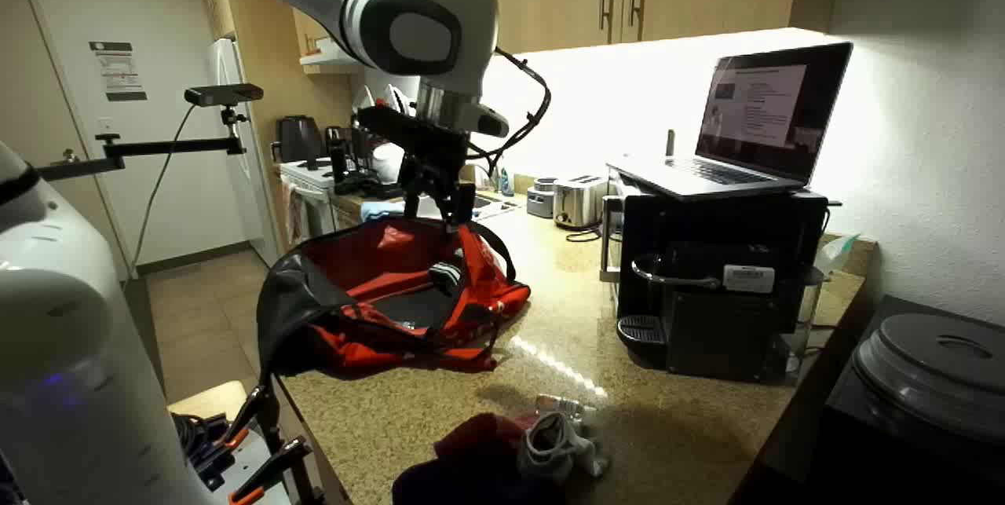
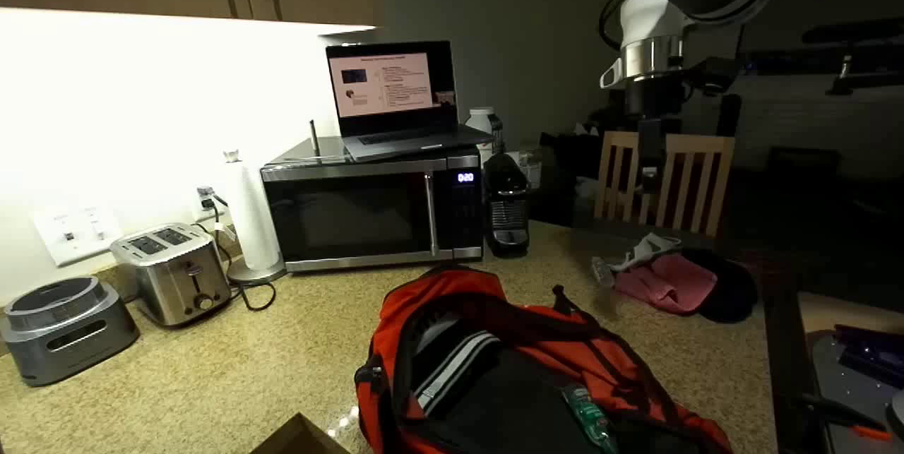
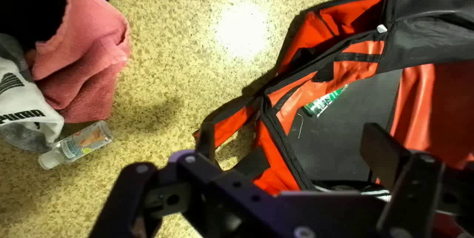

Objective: Remove the bottle out of the bag

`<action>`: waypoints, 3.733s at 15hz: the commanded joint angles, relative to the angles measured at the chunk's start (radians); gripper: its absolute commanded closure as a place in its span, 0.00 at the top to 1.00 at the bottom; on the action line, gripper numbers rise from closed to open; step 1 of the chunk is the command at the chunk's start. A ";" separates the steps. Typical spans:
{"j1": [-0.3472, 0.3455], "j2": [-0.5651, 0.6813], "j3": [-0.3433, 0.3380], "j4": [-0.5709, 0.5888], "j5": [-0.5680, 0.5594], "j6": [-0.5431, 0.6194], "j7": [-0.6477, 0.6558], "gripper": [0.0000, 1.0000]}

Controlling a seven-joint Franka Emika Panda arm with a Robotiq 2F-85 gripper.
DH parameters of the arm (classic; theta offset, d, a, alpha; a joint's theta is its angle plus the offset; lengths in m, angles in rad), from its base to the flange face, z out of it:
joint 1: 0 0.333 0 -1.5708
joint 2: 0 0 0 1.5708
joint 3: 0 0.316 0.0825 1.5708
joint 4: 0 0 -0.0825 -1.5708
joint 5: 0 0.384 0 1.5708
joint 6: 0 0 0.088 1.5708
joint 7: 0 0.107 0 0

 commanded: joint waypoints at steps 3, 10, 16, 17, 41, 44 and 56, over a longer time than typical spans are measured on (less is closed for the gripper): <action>-0.023 0.001 0.021 0.002 0.006 -0.003 -0.006 1.00; -0.023 0.001 0.021 0.002 0.006 -0.003 -0.006 1.00; -0.023 0.001 0.021 0.002 0.006 -0.003 -0.006 1.00; -0.023 0.001 0.021 0.002 0.006 -0.003 -0.006 1.00; -0.011 0.063 0.042 0.033 0.036 0.019 0.032 1.00; 0.000 0.117 0.071 0.073 0.071 0.043 0.067 1.00; 0.003 0.403 0.161 0.372 0.137 0.027 0.114 1.00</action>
